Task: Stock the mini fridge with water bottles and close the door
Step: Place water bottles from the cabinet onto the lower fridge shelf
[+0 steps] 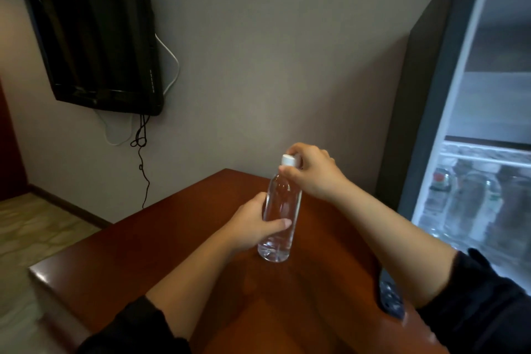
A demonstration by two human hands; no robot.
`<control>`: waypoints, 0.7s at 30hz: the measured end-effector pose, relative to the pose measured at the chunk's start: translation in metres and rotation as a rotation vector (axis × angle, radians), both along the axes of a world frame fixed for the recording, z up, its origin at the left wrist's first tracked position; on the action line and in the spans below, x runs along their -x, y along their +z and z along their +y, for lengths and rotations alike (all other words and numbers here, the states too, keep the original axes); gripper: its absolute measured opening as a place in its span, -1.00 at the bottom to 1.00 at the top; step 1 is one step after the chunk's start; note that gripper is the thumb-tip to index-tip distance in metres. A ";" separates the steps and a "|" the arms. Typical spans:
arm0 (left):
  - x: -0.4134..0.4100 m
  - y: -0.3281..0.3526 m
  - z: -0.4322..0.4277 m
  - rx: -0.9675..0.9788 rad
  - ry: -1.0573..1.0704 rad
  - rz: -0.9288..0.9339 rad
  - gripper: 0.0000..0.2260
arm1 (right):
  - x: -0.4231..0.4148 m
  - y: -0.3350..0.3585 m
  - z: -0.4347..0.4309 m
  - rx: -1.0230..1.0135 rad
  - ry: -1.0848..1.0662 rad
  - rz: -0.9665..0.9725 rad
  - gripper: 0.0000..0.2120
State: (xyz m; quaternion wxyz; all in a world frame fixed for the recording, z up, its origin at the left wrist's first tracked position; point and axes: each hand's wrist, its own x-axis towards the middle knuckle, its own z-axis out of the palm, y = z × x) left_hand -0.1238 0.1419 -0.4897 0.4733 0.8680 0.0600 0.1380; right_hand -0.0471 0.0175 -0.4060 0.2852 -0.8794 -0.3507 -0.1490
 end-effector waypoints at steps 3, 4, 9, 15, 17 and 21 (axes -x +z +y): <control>0.015 0.010 -0.025 -0.034 0.031 -0.069 -0.60 | 0.023 0.012 -0.026 -0.045 0.007 -0.014 -0.66; 0.022 0.013 -0.034 -0.058 0.056 -0.094 -0.62 | 0.030 0.014 -0.035 -0.062 0.019 -0.021 -0.68; 0.051 0.022 -0.076 -0.152 0.099 -0.161 -0.52 | 0.056 0.021 -0.086 -0.127 0.089 -0.037 -0.77; 0.064 0.028 -0.126 -0.192 0.069 -0.192 -0.49 | 0.074 0.012 -0.148 -0.374 0.232 0.182 -0.83; 0.061 0.029 -0.144 -0.187 0.061 -0.198 -0.51 | 0.077 0.008 -0.169 -0.417 0.264 0.246 -0.78; 0.049 0.032 -0.184 -0.179 0.038 -0.235 -0.52 | 0.075 0.000 -0.210 -0.412 0.206 0.282 -0.71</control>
